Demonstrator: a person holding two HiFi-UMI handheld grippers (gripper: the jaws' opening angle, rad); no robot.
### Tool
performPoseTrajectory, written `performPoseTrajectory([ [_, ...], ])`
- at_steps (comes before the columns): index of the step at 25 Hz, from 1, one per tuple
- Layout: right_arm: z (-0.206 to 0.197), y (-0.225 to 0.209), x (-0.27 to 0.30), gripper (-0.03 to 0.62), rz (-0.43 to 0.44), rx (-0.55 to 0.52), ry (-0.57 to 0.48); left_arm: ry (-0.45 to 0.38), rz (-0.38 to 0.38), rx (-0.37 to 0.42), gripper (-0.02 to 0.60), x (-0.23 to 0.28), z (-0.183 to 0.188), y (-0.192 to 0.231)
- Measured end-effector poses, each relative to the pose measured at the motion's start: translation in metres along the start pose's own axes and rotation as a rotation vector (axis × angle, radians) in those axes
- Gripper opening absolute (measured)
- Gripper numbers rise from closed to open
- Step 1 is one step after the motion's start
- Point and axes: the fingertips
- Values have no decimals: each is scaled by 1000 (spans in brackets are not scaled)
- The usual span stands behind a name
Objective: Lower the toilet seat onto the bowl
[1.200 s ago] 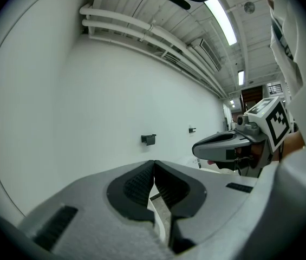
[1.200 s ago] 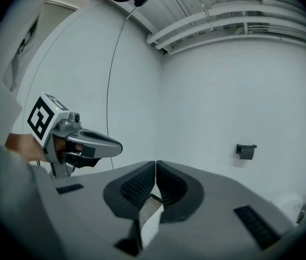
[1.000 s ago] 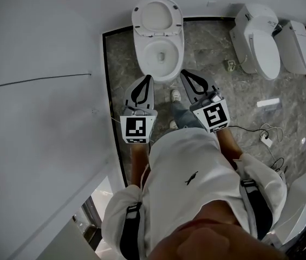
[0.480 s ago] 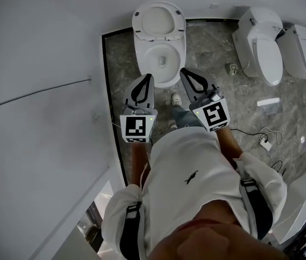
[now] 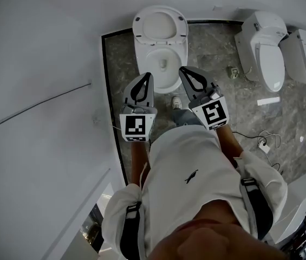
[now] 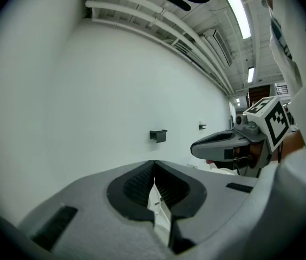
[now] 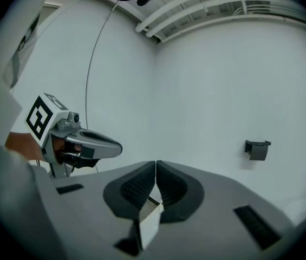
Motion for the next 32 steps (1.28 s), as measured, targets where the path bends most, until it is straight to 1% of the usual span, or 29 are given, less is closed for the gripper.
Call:
performPoseTrajectory([
  [9,0,-30,35,31,1,2,27,11,-12,-12,29,42,6,23],
  [18,0,-46,68,31,-44,23,36,7,-54,4,29,70,7,52],
  [22,-3,-48,88,31,-84,15,37,-3,-107,12,29,83,1,67],
  [26,-9,-45,110,31,-132,38,51,3,-172,39,30,95,-8,84],
  [32,-23,-51,145,31,-193,49,86,24,-230,38,31,117,-27,117],
])
Point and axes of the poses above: the fingertips, and each gripper's own axes: x forward along the fingers, y to its left, z out of its top, and after that the axes turned 10 degrees about -z, right-handed
